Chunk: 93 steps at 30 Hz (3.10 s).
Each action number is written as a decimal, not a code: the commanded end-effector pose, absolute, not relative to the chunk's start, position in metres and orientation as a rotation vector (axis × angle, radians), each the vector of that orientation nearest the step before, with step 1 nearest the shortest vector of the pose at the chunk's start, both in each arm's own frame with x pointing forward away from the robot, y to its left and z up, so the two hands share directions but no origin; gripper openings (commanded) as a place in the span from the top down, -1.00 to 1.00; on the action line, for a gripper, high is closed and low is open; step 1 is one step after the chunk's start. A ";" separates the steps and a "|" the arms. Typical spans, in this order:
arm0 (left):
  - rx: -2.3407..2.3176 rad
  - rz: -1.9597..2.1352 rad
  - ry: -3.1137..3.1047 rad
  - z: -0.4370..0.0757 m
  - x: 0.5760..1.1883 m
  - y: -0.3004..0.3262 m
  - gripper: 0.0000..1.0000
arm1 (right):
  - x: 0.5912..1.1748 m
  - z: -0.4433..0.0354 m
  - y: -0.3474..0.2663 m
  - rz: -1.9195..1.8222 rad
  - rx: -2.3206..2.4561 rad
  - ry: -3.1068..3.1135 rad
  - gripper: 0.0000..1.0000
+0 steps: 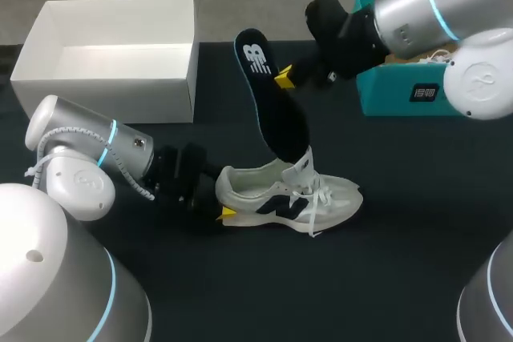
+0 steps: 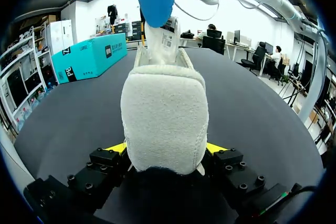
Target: Take the shoe out of the shoebox, open the shoe tongue, remove and reinsert the insole, then place the shoe into the shoebox
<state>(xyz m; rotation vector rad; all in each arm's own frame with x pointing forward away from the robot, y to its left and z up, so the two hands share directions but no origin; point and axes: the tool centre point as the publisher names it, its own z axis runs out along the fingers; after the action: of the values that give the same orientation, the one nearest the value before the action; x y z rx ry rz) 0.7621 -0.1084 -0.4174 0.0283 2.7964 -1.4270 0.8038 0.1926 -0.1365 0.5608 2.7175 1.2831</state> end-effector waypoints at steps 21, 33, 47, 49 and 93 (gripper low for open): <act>0.027 -1.423 2.797 -0.417 0.761 -0.109 1.00 | 0.780 -0.087 0.150 1.184 0.688 2.690 1.00; 0.027 -1.423 2.797 -0.417 0.761 -0.109 1.00 | 0.731 -0.049 0.105 1.402 1.042 2.520 1.00; 0.027 -1.423 2.797 -0.417 0.761 -0.109 1.00 | 0.717 -0.037 0.095 1.397 1.077 2.490 1.00; 0.027 -1.423 2.797 -0.417 0.761 -0.109 1.00 | 0.717 -0.037 0.095 1.397 1.077 2.490 1.00; 0.027 -1.423 2.797 -0.417 0.761 -0.109 1.00 | 0.658 0.017 0.044 1.467 1.189 2.396 1.00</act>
<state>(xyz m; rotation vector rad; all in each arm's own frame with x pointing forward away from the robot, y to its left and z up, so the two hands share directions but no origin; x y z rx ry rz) 0.7621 -0.1084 -0.4175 0.0284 2.7966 -1.4269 0.6579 0.0438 0.0206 1.1899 2.4017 1.4612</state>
